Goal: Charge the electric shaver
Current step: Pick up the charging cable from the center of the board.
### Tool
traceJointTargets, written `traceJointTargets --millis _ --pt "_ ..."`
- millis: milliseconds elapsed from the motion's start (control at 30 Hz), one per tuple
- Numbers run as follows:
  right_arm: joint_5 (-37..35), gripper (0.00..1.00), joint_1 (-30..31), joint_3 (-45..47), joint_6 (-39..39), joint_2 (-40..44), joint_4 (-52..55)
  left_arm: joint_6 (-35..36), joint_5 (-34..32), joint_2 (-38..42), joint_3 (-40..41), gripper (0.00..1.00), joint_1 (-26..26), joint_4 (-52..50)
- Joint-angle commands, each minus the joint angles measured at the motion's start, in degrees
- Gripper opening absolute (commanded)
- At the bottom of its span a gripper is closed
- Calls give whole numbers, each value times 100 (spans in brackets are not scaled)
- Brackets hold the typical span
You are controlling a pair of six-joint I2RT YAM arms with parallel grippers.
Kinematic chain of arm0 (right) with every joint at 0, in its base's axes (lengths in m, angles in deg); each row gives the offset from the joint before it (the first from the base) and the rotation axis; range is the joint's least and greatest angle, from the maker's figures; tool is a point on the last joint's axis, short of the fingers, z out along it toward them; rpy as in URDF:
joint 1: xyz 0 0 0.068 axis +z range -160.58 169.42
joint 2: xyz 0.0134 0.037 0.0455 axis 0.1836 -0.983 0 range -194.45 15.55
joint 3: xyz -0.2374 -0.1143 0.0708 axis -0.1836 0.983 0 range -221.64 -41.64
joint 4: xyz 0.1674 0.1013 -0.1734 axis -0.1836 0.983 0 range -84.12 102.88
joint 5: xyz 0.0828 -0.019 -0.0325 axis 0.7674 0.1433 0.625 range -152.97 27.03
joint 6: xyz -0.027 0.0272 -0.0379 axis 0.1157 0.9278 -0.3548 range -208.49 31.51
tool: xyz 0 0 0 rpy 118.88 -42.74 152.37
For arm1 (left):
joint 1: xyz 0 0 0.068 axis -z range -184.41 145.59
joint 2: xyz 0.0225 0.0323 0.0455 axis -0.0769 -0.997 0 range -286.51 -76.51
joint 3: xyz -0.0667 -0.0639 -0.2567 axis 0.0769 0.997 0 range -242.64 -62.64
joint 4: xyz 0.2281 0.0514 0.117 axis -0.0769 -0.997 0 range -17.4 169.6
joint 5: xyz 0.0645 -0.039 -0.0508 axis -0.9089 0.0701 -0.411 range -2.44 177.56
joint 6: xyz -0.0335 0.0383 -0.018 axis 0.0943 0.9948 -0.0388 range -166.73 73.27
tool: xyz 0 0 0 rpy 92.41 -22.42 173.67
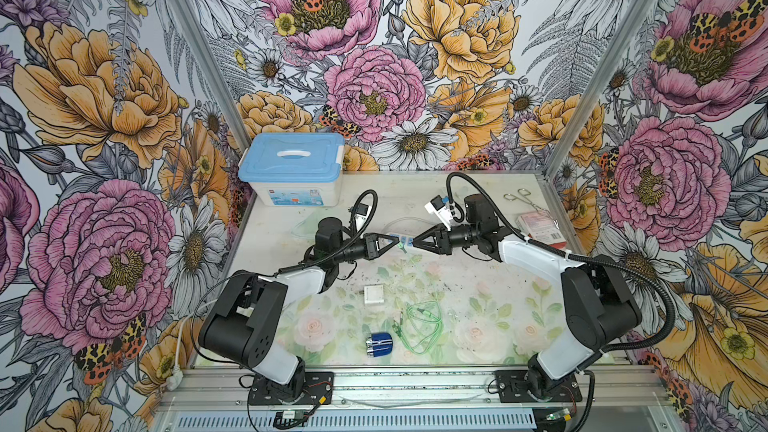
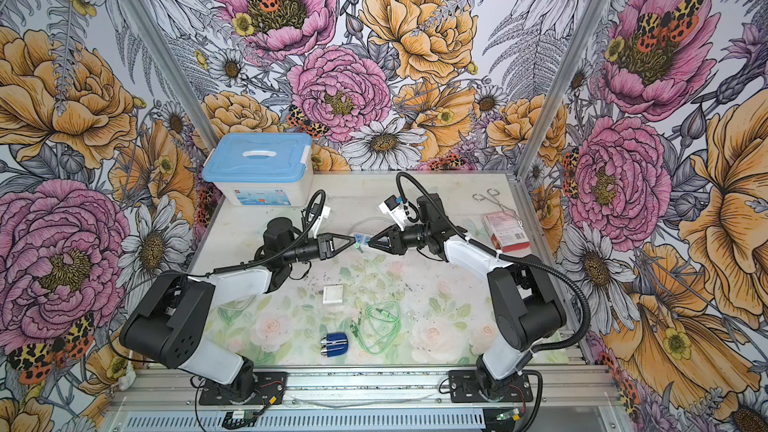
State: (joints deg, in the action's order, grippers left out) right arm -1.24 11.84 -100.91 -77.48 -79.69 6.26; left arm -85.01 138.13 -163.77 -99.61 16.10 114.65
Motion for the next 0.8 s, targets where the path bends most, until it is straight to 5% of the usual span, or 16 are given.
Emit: traceJointTargets --millis 0,767 --pt "553 27 17 -267 -146 -144 42 529 78 246 -208 0 48 -686" --pt "360 19 360 -283 -216 -353 32 836 -133 289 -522 0 304 -1224"
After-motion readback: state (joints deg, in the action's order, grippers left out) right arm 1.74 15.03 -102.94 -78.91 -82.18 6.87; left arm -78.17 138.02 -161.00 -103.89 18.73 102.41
